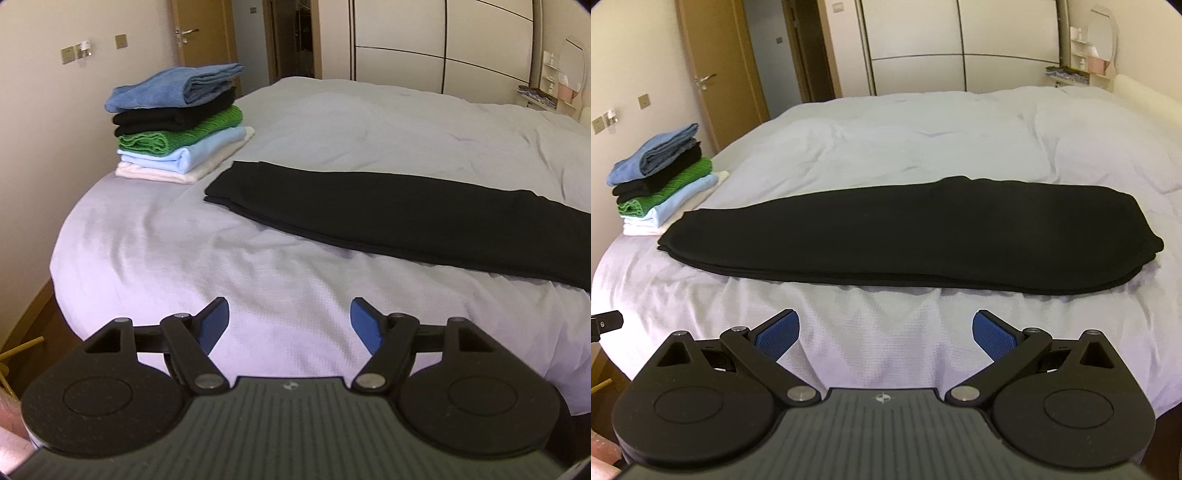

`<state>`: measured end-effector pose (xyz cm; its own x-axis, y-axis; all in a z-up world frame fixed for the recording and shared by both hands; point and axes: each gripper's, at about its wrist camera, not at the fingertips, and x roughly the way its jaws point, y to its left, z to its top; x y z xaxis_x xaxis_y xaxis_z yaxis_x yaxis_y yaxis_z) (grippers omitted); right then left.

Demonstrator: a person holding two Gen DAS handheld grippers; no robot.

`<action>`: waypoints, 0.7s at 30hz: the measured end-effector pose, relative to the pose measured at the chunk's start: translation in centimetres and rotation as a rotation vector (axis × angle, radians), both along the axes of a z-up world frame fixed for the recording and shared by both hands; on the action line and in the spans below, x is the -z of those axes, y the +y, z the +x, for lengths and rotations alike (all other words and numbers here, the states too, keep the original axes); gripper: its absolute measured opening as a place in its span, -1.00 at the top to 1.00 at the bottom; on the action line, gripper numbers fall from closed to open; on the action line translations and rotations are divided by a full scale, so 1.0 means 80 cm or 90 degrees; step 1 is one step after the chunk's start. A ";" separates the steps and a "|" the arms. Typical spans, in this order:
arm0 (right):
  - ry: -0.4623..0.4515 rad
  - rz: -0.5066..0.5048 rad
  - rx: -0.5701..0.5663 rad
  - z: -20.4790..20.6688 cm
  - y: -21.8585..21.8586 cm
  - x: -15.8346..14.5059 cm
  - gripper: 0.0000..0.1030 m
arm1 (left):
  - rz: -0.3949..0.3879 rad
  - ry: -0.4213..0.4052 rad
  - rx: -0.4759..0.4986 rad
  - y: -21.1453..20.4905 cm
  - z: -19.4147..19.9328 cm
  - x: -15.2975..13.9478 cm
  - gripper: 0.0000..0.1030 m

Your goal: Fold clothes

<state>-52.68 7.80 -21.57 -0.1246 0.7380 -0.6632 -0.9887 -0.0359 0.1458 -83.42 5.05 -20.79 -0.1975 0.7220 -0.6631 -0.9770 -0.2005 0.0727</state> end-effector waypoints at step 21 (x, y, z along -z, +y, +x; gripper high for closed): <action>0.102 -0.081 0.118 0.078 0.112 0.083 -0.99 | 0.018 -0.366 -0.044 0.193 -0.145 0.098 -0.16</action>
